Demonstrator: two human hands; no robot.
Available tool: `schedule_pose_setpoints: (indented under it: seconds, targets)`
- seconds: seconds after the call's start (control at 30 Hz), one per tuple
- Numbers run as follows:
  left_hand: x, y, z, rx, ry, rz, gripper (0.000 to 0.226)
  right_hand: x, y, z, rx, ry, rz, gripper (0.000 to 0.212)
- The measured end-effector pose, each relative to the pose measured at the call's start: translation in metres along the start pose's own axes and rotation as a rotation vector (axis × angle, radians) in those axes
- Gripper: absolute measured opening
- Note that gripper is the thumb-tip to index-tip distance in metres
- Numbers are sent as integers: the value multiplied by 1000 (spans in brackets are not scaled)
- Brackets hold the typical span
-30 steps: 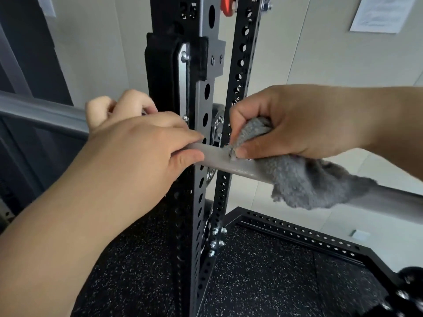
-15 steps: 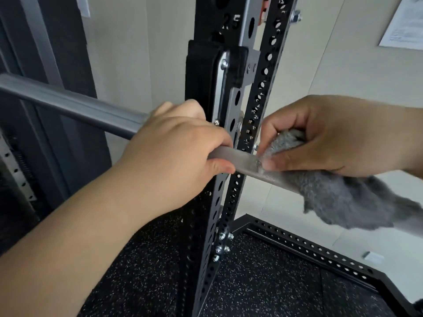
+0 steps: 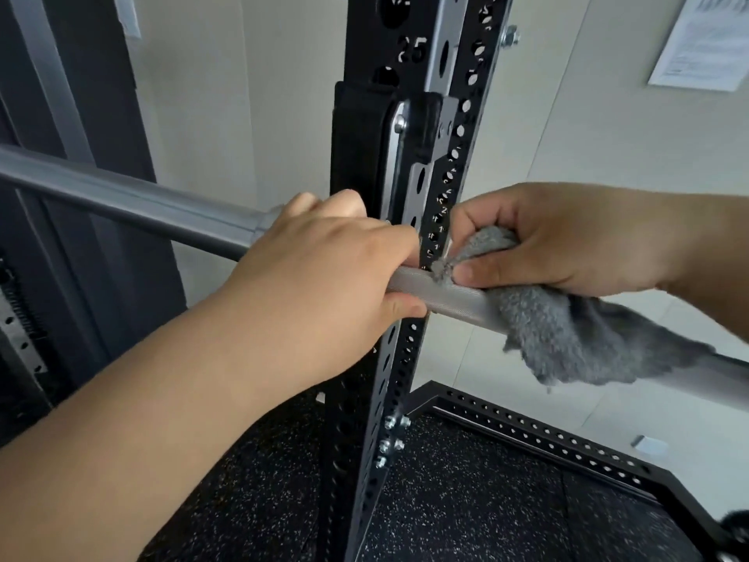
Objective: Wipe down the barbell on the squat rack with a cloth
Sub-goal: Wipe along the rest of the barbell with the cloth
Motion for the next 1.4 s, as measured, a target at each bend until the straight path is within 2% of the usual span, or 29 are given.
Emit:
schedule_pose_setpoints:
  seconds: [0.1,0.13,0.3,0.33,0.4,0.5,0.53,0.63,0.7,0.8,0.87,0.9,1.0,1.07,1.13,1.23,1.33,1.4]
  targets:
    - [-6,7,1,-9,24,-72,45,19,-2,8,-47,107,-207,16]
    - [-6,7,2,0,30,-66,44,22,-2,10,-70,135,-227,17]
    - [5,-3,3,-19,36,135,33,1,2,5,123,13,48,11]
    - [9,-6,2,-26,25,174,31,-1,2,3,111,12,67,9]
    - [13,-8,2,-25,11,209,29,7,1,-2,46,42,-3,8]
    - [8,-5,0,18,-21,115,38,21,6,-14,-59,95,-167,4]
    - [4,-5,-3,54,-43,63,45,19,7,-17,-22,88,-145,5]
    - [-4,-14,-22,181,-122,-66,67,-3,9,-25,230,-32,58,10]
    - [-4,-22,-37,191,-133,-89,66,-19,14,-34,327,-86,139,11]
    - [3,-21,-55,193,-150,-117,68,-17,14,-38,398,-38,18,8]
    - [9,-13,-59,216,-149,-133,66,-10,17,-35,346,42,-111,7]
    - [12,-10,-59,217,-140,-120,64,-13,18,-36,334,37,-105,7]
    - [14,-2,-57,182,-101,-43,68,-42,22,-42,398,-95,127,9]
    - [15,-1,-61,207,-98,-6,76,-56,26,-47,441,-136,224,10]
    - [17,-2,-66,258,-93,17,87,-54,21,-47,498,-104,219,13]
    - [18,1,-69,294,-87,31,97,-40,17,-46,542,-12,109,14]
    - [15,3,-65,265,-60,62,89,-49,25,-55,464,-145,225,6]
    - [14,3,-64,241,-46,69,83,-58,32,-60,530,-243,281,6]
Point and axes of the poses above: each hand's wrist, its own x-axis away from the middle knuckle, its own y-axis out of the palm, z = x × y, the point moved 8 cm from there along -x, towards the middle knuckle, and after that the axes turned 12 degrees about -y, right-handed, at the moved point
